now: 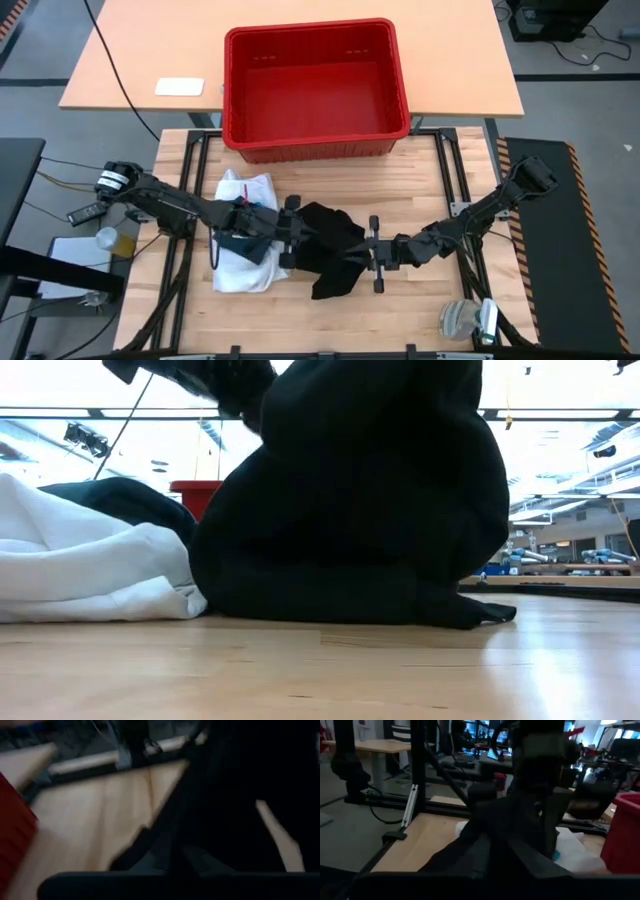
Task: Fold laundry
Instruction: Fold the black shirt
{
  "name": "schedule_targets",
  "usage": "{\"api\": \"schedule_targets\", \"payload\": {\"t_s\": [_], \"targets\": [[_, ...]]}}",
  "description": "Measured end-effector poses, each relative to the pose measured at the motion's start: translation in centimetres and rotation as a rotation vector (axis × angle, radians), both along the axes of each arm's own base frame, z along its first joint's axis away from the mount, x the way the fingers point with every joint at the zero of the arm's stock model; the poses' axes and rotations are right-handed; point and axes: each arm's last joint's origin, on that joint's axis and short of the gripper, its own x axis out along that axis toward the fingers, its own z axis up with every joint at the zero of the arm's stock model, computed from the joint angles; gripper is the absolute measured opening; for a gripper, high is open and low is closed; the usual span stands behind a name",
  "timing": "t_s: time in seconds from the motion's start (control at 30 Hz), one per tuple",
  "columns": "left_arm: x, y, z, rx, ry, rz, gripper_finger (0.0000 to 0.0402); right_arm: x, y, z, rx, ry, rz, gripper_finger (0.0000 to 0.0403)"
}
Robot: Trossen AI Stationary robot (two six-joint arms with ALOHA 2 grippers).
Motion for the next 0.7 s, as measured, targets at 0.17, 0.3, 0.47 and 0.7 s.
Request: {"api": "schedule_targets", "payload": {"t_s": [0.17,0.3,0.47,0.7], "targets": [[-0.7,0.3,5.0,0.163,-0.154,-0.046,0.0004,-0.8,1.1,2.2,-0.02,0.062,-0.062,0.012],[-1.1,0.7,9.8,0.289,-0.223,-0.047,0.0003,-1.0,2.1,4.2,-0.045,0.153,-0.167,0.0171],[-0.8,2.3,15.5,0.353,-0.281,0.046,0.0002,-0.3,3.0,4.5,-0.002,0.18,-0.127,0.0197],[-1.2,4.6,20.3,0.348,-0.338,0.172,0.0001,1.8,3.4,1.4,-0.151,0.222,-0.208,0.0198]]}}
